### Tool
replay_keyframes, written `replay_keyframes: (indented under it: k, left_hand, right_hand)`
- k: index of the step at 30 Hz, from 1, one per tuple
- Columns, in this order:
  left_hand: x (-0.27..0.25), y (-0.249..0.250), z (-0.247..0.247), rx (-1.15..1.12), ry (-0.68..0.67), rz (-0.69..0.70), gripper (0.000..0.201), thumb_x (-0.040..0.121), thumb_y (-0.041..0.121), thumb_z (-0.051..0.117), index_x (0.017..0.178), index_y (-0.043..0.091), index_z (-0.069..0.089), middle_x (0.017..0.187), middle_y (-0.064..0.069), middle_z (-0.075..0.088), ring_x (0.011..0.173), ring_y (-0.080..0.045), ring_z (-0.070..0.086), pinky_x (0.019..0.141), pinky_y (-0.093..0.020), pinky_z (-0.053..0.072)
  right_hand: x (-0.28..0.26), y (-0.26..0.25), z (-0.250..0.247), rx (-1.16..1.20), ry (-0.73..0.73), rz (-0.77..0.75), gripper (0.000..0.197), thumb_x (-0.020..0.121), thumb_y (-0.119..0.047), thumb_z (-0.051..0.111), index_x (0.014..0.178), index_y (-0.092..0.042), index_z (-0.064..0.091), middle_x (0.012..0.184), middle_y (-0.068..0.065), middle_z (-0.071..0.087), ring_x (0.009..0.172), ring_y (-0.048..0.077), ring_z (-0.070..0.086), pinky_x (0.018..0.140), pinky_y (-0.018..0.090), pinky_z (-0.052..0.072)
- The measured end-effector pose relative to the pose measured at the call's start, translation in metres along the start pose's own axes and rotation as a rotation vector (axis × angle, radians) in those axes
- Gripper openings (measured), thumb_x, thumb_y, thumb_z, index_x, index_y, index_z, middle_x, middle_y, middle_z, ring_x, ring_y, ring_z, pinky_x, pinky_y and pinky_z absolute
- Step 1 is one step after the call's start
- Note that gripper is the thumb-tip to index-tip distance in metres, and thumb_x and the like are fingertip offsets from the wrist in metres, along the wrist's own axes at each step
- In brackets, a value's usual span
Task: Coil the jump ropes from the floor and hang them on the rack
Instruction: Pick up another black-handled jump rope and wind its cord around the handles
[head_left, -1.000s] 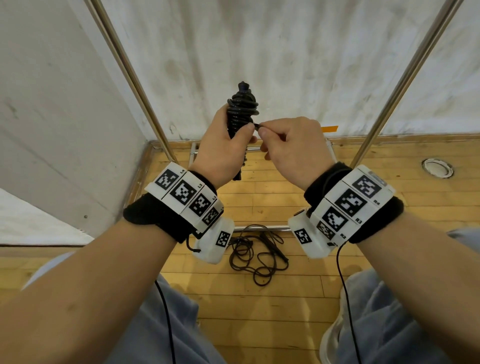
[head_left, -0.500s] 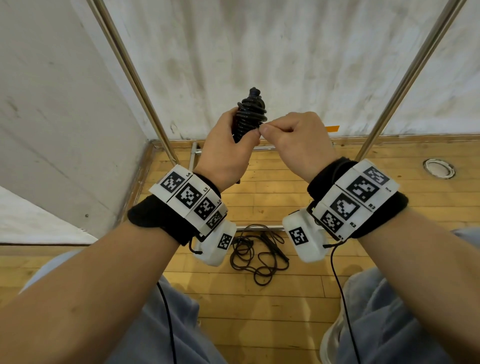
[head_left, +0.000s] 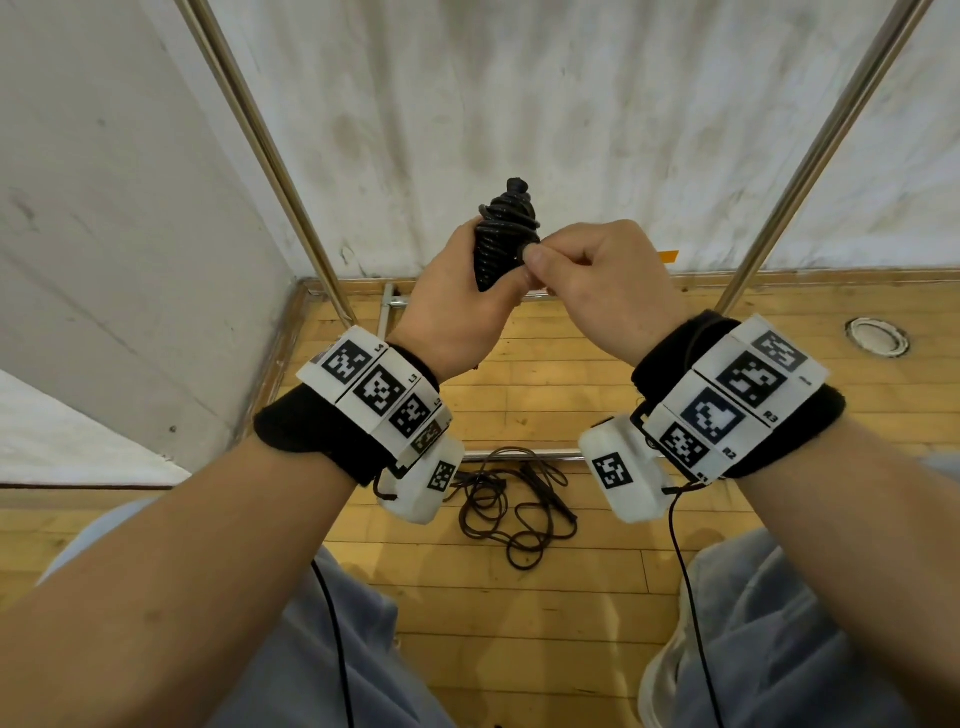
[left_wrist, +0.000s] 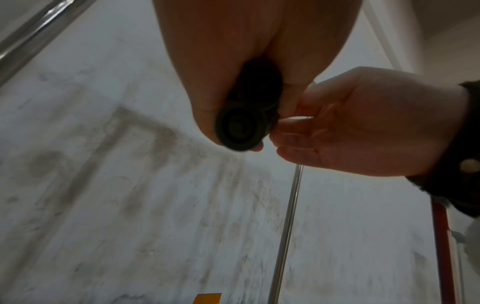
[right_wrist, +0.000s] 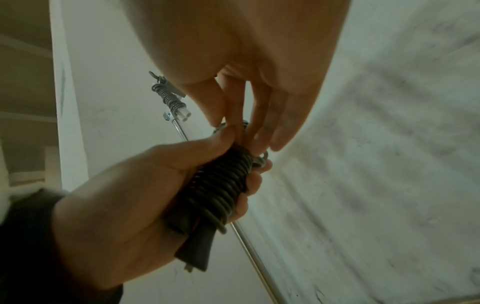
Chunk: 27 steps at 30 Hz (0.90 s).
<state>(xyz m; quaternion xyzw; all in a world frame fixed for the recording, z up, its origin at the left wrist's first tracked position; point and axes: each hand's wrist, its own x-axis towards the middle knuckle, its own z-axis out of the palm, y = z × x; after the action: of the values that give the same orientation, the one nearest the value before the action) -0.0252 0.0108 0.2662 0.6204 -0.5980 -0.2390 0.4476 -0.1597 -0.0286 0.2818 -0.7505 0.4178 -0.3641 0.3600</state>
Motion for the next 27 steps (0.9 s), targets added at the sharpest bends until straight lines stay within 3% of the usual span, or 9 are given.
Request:
replay_keyframes:
  k: [2,4,6,9,13,15,19,24,27]
  left_hand:
    - [0.000,0.002,-0.001,-0.009,-0.002,0.012,0.036,0.094,0.020,0.058,0.127,0.009,0.049,0.098,0.002,0.063,0.088,-0.016,0.063,0.078,-0.032,0.050]
    - [-0.001,0.003,0.000,-0.044,-0.008,-0.004,0.035,0.095,0.018,0.055,0.129,0.009,0.048,0.096,0.002,0.064,0.085,-0.015,0.065,0.074,-0.030,0.050]
    - [-0.001,0.002,0.000,-0.095,-0.018,-0.036,0.033,0.096,0.017,0.053,0.128,0.010,0.048,0.091,0.005,0.063,0.079,-0.012,0.064,0.067,-0.025,0.046]
    - [-0.001,0.001,0.000,-0.126,-0.037,-0.052,0.030,0.097,0.016,0.051,0.126,0.009,0.048,0.091,0.006,0.060,0.078,-0.014,0.063,0.067,-0.025,0.045]
    - [-0.002,0.003,-0.001,-0.162,-0.040,-0.053,0.029,0.098,0.014,0.049,0.126,0.009,0.046,0.093,0.007,0.058,0.077,-0.015,0.063,0.064,-0.021,0.046]
    - [-0.002,0.004,-0.002,-0.171,-0.043,-0.057,0.030,0.098,0.015,0.049,0.128,0.010,0.044,0.094,0.007,0.058,0.076,-0.014,0.063,0.063,-0.021,0.045]
    - [-0.002,0.004,-0.004,-0.125,-0.086,-0.075,0.033,0.099,0.019,0.048,0.130,0.011,0.042,0.092,0.006,0.059,0.078,-0.016,0.064,0.068,-0.034,0.048]
    - [-0.003,0.004,-0.007,-0.116,-0.102,-0.120,0.033,0.098,0.020,0.049,0.129,0.012,0.044,0.088,-0.001,0.062,0.079,-0.018,0.065,0.059,-0.036,0.049]
    - [-0.001,0.004,-0.010,-0.108,-0.131,-0.123,0.032,0.096,0.016,0.050,0.127,0.011,0.046,0.090,-0.004,0.063,0.079,-0.019,0.065,0.061,-0.038,0.049]
  right_hand:
    - [-0.001,0.000,0.001,0.011,0.078,-0.017,0.018,0.088,-0.015,0.058,0.078,-0.010,0.073,0.080,0.005,0.070,0.074,0.023,0.065,0.068,0.029,0.053]
    - [0.000,0.002,0.002,0.014,0.197,-0.043,0.013,0.085,-0.015,0.060,0.088,-0.017,0.072,0.085,-0.004,0.068,0.077,0.011,0.066,0.073,0.020,0.052]
    - [0.001,0.004,0.005,-0.047,0.225,-0.101,0.018,0.085,-0.015,0.061,0.099,-0.017,0.071,0.086,-0.006,0.064,0.073,0.004,0.060,0.070,0.007,0.044]
    - [0.001,0.008,0.007,-0.179,0.222,-0.206,0.021,0.085,-0.014,0.061,0.104,-0.012,0.071,0.084,-0.004,0.061,0.073,0.007,0.054,0.072,0.010,0.040]
    - [0.000,0.008,0.010,-0.187,0.277,-0.303,0.018,0.084,-0.011,0.061,0.098,-0.006,0.071,0.085,0.001,0.062,0.075,0.013,0.059,0.073,0.020,0.049]
    - [0.001,0.009,0.011,-0.190,0.291,-0.318,0.016,0.084,-0.011,0.061,0.095,-0.005,0.071,0.085,0.001,0.062,0.074,0.010,0.057,0.071,0.014,0.047]
    - [0.004,0.011,0.010,-0.222,0.253,-0.298,0.016,0.086,-0.013,0.060,0.094,-0.007,0.072,0.081,-0.006,0.055,0.072,0.006,0.049,0.068,0.003,0.036]
    - [0.006,0.013,0.006,-0.224,0.157,-0.271,0.010,0.084,-0.017,0.059,0.090,-0.014,0.068,0.075,-0.005,0.056,0.068,0.008,0.048,0.065,0.010,0.037]
    - [0.007,0.013,0.006,-0.274,0.099,-0.285,0.006,0.082,-0.014,0.060,0.086,-0.013,0.064,0.072,-0.006,0.053,0.065,0.007,0.045,0.064,0.014,0.037]
